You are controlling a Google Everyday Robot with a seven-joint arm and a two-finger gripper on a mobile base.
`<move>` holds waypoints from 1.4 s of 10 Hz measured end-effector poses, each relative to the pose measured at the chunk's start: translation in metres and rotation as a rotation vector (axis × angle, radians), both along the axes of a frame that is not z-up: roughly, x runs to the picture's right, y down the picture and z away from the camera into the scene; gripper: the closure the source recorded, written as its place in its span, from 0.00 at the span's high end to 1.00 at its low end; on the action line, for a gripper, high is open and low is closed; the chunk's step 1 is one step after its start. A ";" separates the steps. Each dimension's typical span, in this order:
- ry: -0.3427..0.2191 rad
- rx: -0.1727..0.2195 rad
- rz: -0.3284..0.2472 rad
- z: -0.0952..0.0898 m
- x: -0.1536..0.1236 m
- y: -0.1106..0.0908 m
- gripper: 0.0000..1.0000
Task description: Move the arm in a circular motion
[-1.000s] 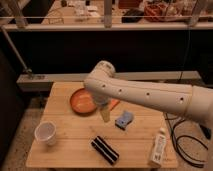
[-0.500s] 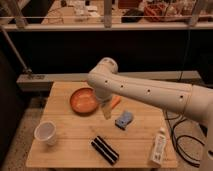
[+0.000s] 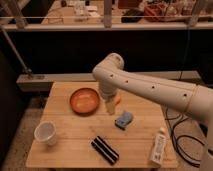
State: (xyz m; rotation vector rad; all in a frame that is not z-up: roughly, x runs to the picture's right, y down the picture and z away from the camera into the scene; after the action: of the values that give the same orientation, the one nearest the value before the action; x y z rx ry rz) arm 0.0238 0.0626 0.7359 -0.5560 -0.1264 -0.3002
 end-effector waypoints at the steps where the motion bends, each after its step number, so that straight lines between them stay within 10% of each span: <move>1: -0.001 -0.003 0.003 0.002 0.001 -0.001 0.80; 14: 0.044 -0.036 0.118 0.017 0.085 0.004 0.80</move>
State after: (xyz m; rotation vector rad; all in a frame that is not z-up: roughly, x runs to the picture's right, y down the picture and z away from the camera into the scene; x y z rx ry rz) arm 0.1091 0.0667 0.7525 -0.5878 -0.1219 -0.1707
